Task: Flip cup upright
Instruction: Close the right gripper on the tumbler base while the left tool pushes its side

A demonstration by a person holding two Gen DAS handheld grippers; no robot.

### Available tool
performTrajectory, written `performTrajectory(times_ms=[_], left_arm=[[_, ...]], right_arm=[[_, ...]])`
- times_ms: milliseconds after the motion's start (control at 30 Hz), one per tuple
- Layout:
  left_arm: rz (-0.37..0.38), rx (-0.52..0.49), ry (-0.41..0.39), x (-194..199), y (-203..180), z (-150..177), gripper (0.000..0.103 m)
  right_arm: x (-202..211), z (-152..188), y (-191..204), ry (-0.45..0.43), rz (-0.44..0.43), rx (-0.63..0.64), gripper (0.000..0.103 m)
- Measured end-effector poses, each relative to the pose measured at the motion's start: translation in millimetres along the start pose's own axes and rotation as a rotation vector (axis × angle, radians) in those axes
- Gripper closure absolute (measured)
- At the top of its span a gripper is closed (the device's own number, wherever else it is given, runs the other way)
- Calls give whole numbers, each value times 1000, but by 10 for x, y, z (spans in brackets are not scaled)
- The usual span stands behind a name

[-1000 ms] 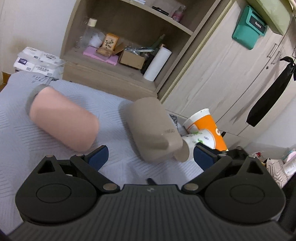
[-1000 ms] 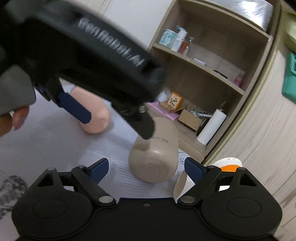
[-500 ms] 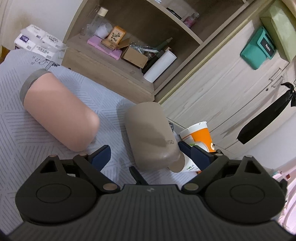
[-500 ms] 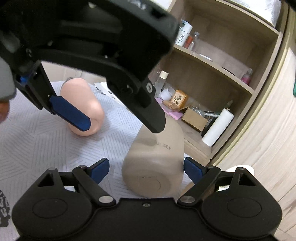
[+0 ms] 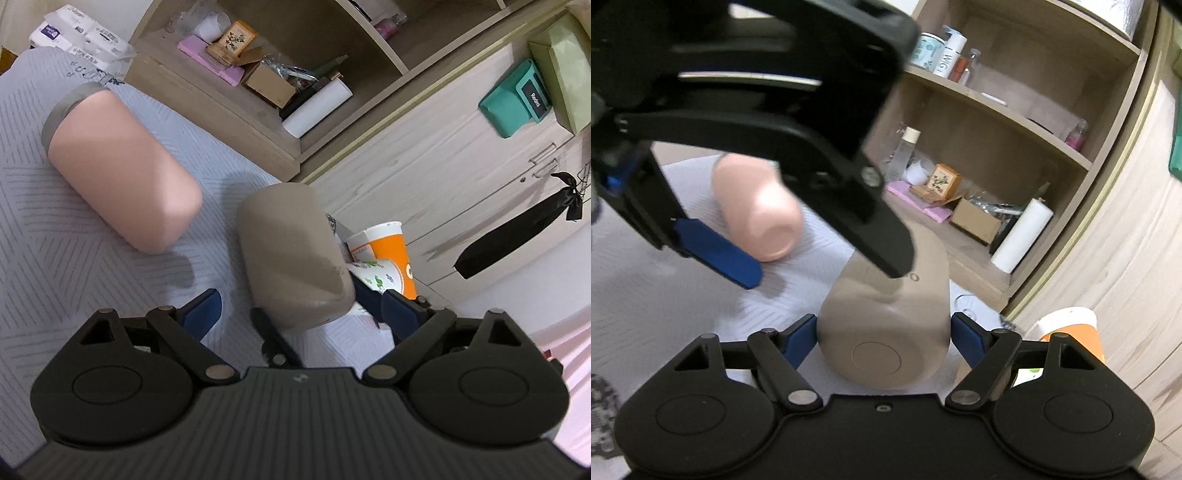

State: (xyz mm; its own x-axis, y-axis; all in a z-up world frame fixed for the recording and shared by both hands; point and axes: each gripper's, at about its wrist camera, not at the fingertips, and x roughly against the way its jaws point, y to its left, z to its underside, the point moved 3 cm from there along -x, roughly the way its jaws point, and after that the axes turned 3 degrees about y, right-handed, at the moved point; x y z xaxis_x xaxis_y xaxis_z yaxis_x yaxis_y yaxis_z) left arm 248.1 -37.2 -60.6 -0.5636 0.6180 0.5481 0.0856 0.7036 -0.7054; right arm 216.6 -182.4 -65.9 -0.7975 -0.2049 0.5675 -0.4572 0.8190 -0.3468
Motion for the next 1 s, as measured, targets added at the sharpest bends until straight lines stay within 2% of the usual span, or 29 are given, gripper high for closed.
performTrajectory(times_ms=[167,567,700,1000], left_arm=[[5,-3,-4,77,-4,77,9],[26,29,20,235,121,282,9],[72,55,44,312,155,395,9],[56,56,38,398,204,463,9]], right_arm=[[112,39,115,1,-4,-9,21],[493,181,285,-4,-91,-76,21],[591,228,294,13,-127,-141,21],[618,269,225,86,-213,-336,21]])
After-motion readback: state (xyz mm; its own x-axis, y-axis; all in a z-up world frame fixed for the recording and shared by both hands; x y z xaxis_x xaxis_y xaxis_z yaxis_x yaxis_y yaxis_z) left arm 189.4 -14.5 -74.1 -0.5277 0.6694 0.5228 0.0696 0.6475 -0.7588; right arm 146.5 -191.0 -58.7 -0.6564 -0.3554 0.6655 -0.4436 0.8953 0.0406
